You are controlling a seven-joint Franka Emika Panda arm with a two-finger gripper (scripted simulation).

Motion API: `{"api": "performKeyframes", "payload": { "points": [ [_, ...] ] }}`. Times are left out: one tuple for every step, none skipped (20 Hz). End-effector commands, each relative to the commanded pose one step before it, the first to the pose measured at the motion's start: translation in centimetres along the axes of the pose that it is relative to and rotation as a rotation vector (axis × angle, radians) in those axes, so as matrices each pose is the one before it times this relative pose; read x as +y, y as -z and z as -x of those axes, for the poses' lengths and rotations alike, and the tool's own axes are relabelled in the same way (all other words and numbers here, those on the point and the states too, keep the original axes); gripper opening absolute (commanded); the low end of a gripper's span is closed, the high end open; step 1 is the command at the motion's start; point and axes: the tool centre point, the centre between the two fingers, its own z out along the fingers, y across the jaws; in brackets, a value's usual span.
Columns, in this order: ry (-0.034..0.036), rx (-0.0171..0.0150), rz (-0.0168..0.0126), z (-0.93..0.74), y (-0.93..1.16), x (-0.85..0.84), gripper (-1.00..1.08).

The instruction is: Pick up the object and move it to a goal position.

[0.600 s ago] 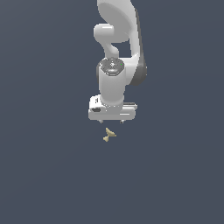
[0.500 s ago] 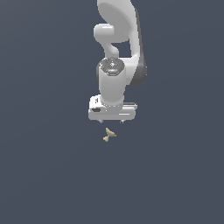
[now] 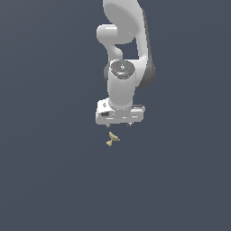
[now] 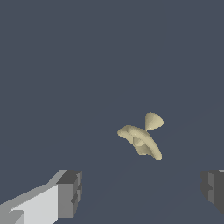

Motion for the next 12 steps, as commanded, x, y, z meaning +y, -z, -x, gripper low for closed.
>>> {"api": "performKeyframes", "payload": {
  "points": [
    [0.00556,-0.00034,0.00033,0.019,0.0,-0.061,1.0],
    [-0.00296,0.0002,-0.00008,-0.009,-0.002,0.048,1.0],
    [-0.00439,0.00016,-0.00018,-0.012,-0.02,0.046,1.0],
    [-0.00554,0.00007,-0.00028,-0.014,-0.045,0.03,1.0],
    [-0.00688,0.00002,-0.00038,-0.016,-0.065,0.023,1.0],
    [-0.00844,0.00001,-0.00046,-0.02,-0.081,0.028,1.0],
    [-0.0101,0.00003,-0.00053,-0.024,-0.094,0.036,1.0],
    [-0.01175,0.00006,-0.0006,-0.029,-0.106,0.048,1.0],
    [-0.01338,0.00008,-0.00065,-0.034,-0.118,0.058,1.0],
    [-0.01493,0.00009,-0.0007,-0.038,-0.13,0.066,1.0],
    [-0.01637,0.0001,-0.00075,-0.042,-0.143,0.073,1.0],
    [-0.01787,0.0001,-0.00079,-0.047,-0.157,0.077,1.0]
  ]
}}
